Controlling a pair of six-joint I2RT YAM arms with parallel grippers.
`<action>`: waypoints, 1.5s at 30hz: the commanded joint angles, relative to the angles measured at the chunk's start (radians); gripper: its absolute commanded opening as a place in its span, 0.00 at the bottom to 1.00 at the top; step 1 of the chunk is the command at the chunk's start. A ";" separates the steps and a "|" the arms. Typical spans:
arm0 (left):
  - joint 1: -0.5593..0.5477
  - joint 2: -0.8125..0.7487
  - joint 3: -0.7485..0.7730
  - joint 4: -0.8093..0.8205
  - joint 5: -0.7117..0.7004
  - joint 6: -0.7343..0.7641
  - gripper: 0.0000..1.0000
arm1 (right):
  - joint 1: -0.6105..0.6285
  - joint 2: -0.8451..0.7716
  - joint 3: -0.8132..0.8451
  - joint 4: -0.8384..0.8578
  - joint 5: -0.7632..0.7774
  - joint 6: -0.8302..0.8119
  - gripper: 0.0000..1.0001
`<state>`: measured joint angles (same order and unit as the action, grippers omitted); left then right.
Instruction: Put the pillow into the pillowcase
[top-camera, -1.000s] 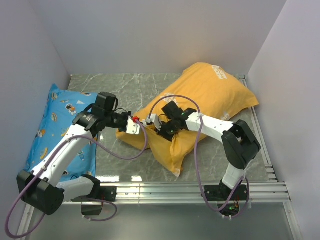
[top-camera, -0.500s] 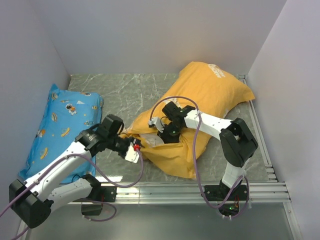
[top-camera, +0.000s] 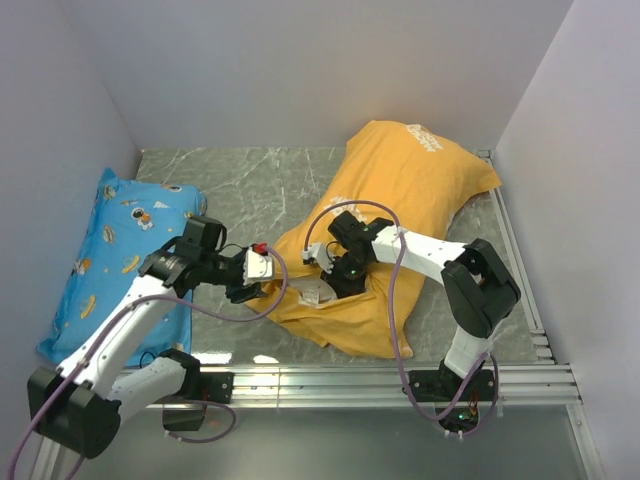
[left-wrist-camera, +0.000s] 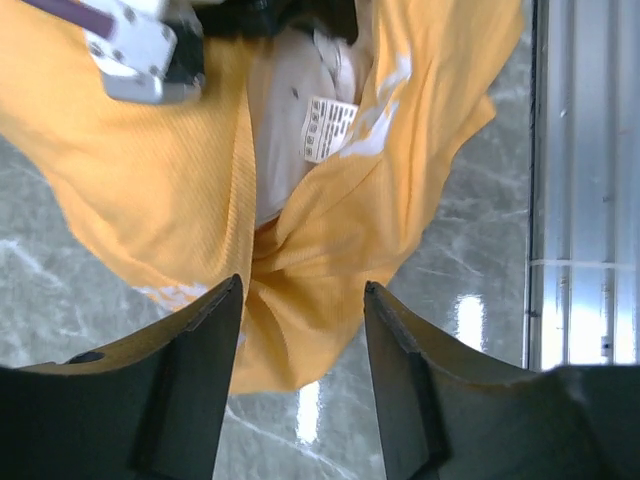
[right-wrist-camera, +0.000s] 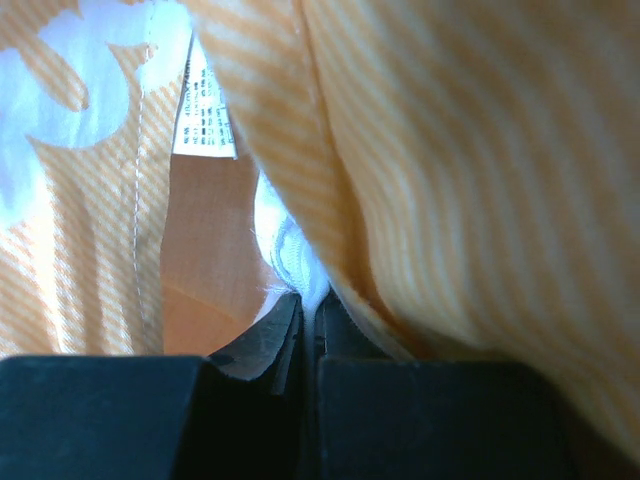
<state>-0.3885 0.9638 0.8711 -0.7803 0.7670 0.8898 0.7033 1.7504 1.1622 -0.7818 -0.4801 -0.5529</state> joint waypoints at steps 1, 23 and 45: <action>0.007 0.053 -0.047 0.097 0.041 0.133 0.58 | -0.001 0.027 -0.059 -0.088 0.078 -0.013 0.00; -0.228 0.335 -0.251 0.463 0.022 0.532 0.52 | -0.016 0.034 -0.044 -0.117 0.035 -0.005 0.00; -0.263 0.334 -0.184 0.446 -0.014 0.618 0.60 | -0.018 0.035 -0.048 -0.140 0.028 -0.031 0.00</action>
<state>-0.6460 1.2495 0.6434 -0.3477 0.7353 1.4353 0.6952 1.7538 1.1591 -0.8326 -0.4919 -0.5690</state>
